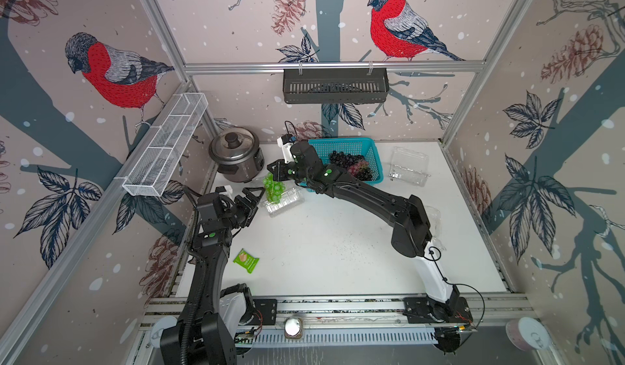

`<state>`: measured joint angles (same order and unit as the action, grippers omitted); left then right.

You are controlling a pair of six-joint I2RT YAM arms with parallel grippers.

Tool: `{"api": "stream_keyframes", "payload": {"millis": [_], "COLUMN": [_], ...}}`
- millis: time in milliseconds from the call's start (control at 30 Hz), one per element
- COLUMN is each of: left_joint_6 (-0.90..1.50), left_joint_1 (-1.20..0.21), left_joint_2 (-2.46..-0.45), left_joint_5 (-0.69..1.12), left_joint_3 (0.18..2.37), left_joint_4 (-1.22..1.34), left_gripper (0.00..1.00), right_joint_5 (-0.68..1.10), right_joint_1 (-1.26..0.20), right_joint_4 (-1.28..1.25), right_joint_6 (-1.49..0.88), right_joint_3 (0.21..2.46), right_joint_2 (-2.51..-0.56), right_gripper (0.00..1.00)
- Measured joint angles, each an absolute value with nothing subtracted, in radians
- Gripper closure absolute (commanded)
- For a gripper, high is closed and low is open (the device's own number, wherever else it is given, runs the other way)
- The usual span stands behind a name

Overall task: Pack grapes into containers
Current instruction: Place the grape into the packing box.

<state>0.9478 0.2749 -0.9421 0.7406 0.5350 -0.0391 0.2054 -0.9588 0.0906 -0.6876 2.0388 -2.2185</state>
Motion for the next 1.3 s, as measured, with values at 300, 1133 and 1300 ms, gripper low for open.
{"api": "stream_keyframes", "payload": {"millis": [300,1133,1300], "left_joint_6": [0.971,0.942,0.954], "left_joint_1": [0.279,0.225,0.149], "left_joint_2": [-0.970,-1.338,-1.402], "left_joint_5": [0.742,0.727,0.701], "left_joint_3": [0.469,0.520,0.536], "left_joint_4": [0.005,0.169,0.205], "left_gripper": [0.02,0.02,0.02], "right_joint_5": [0.257,0.266,0.289], "right_joint_1": [-0.960,-0.921,-0.920], "right_joint_4": [-0.058,-0.243,-0.271], "right_joint_6": [-0.770,-0.812,-0.809], "right_joint_3": [1.693,1.344,1.362], "right_joint_2": [-2.115,-1.985,-1.997], "right_gripper": [1.00,1.00,1.00]}}
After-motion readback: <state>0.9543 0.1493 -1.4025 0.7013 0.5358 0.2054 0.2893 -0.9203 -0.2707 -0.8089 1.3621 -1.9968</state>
